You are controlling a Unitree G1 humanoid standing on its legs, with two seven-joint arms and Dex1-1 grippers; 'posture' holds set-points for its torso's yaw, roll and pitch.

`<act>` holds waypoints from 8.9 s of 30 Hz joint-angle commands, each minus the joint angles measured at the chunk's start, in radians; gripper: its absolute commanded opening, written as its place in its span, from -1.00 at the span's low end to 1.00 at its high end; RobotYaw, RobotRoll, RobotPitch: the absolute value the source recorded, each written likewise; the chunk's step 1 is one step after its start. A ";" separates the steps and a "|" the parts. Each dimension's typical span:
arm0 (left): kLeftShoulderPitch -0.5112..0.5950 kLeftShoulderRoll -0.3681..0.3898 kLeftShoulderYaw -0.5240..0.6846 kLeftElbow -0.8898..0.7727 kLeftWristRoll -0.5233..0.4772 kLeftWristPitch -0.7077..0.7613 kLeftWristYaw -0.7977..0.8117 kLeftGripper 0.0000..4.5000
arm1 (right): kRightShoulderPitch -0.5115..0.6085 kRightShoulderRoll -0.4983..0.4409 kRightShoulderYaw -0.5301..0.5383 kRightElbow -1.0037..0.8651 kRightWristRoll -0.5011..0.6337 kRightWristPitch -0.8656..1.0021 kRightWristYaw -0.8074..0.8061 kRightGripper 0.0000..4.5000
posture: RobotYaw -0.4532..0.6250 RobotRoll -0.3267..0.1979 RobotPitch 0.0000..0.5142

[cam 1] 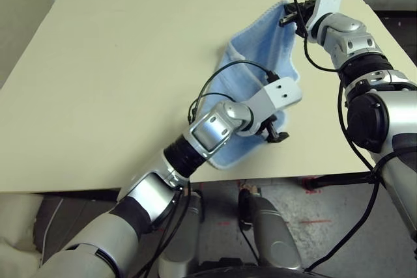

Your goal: Fold the towel and set it aside.

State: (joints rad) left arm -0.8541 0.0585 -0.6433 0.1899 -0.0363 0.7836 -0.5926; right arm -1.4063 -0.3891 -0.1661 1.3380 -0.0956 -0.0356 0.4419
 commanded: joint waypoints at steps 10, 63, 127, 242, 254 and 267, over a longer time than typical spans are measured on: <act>0.027 0.037 0.114 -0.059 -0.006 0.078 -0.035 -1.00 | 0.027 -0.018 -0.001 0.005 0.002 0.003 0.008 -1.00 | 0.25 0.25 -0.49; 0.018 0.462 1.073 -0.369 -0.611 0.366 0.070 -1.00 | 0.115 -0.385 -0.058 -0.052 0.170 0.172 1.038 -1.00 | 0.26 0.25 -0.51; 0.581 0.541 0.928 -0.444 -0.789 0.001 -0.184 -1.00 | 0.388 -0.448 0.018 -0.115 0.147 0.146 1.101 -1.00 | 0.19 0.25 -0.29; 0.847 0.734 1.013 -0.639 -0.796 -0.161 -0.332 1.00 | 0.498 -0.417 0.019 -0.162 0.203 0.629 0.881 0.98 | 0.25 0.25 -0.30; 0.758 0.727 0.927 -0.643 -0.781 -0.168 -0.319 1.00 | 0.526 -0.275 -0.090 -0.283 0.350 0.894 0.656 0.98 | 0.22 0.25 -0.30; 0.705 0.730 0.898 -0.637 -0.769 -0.175 -0.322 1.00 | 0.532 -0.250 -0.087 -0.334 0.376 0.943 0.560 -0.48 | 0.23 0.25 -0.32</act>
State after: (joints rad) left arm -0.1464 0.7879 0.2638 -0.4514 -0.8187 0.6171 -0.9129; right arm -0.8967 -0.6274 -0.2792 0.9891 0.2858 0.8845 0.9931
